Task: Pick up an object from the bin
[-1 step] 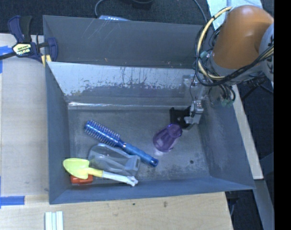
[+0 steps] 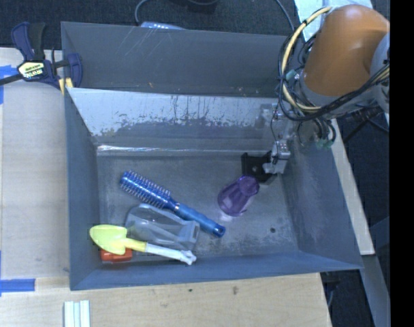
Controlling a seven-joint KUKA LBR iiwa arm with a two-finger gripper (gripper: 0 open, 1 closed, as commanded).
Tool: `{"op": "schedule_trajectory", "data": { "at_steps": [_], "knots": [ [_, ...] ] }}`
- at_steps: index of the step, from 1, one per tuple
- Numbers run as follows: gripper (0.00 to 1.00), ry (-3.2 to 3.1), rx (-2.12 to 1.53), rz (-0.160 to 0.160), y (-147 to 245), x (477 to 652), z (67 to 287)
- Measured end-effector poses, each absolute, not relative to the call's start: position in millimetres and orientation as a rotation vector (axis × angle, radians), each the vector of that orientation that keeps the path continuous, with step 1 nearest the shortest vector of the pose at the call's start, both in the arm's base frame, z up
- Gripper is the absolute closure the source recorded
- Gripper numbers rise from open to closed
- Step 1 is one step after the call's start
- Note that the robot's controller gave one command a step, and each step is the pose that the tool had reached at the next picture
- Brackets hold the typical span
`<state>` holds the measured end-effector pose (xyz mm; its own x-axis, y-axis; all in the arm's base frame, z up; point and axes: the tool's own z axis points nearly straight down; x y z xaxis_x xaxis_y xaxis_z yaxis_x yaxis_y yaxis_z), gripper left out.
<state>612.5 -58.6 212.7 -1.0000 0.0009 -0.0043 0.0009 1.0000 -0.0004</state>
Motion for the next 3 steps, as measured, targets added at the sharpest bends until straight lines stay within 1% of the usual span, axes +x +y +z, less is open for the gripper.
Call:
{"op": "schedule_trajectory", "data": {
  "at_steps": [1, 2, 3],
  "knots": [
    [0.0, 3.13, 0.153, 0.002, -92, 616.2, 181],
    [0.0, 3.137, -0.143, -0.002, -111, 615.5, 160],
    [0.0, 3.118, -0.33, 0.0, -113, 616.8, 148]
  ]
}}
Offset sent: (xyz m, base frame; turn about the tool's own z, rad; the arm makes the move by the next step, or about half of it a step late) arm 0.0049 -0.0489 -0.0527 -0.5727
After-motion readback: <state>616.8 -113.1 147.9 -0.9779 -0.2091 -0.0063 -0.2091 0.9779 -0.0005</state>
